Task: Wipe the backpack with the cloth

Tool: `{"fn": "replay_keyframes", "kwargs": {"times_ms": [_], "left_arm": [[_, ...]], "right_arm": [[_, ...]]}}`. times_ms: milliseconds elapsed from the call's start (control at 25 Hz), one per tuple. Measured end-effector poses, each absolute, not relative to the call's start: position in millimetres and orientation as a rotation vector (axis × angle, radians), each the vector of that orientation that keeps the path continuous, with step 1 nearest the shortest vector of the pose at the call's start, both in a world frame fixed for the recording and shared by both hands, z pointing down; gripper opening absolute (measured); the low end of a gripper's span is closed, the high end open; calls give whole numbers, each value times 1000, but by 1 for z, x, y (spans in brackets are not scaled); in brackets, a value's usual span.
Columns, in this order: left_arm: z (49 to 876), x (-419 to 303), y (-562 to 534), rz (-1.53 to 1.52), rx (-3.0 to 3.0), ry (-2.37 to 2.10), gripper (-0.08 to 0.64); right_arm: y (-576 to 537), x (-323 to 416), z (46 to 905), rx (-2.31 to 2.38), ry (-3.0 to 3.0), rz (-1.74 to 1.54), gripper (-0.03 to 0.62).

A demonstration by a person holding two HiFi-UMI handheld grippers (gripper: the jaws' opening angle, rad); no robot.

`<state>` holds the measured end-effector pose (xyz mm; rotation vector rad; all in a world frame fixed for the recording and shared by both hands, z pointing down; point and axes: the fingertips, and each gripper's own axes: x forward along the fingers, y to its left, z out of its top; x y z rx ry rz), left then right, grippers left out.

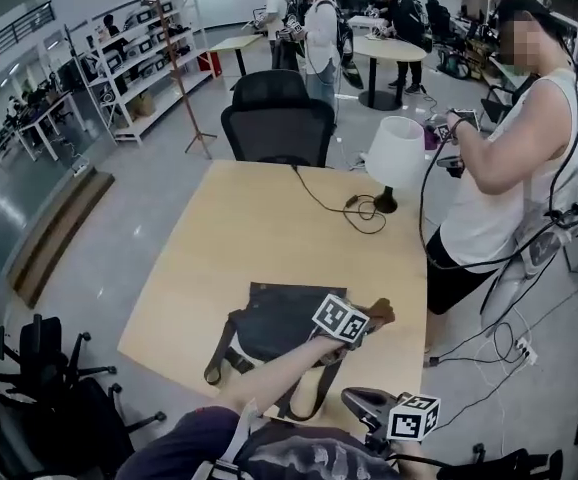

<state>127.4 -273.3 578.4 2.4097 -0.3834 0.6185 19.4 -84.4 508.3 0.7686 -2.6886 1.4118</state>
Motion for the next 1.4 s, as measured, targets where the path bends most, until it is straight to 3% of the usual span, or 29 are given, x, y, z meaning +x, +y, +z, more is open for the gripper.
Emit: {"fn": "replay_keyframes", "kwargs": {"times_ms": [160,360,520,880,1400], "left_arm": [[573,115,-272,592,2403,-460,55],[623,62,-239,870,2385,-605,55],[634,4,-276,1141,2430,-805,55],[646,-4,-260,1113,2549,-760,55],[652,-154,-246,1148,2423,-1049,55]], "right_arm": [[-80,15,508,722,-2683,1401,2],[-51,4,508,686,-2671,1374,2],[-81,-15,496,596,-2731,1285,2],[-78,-18,513,614,-2641,1364,2],[-77,-49,514,544,-2640,1334,2]]}}
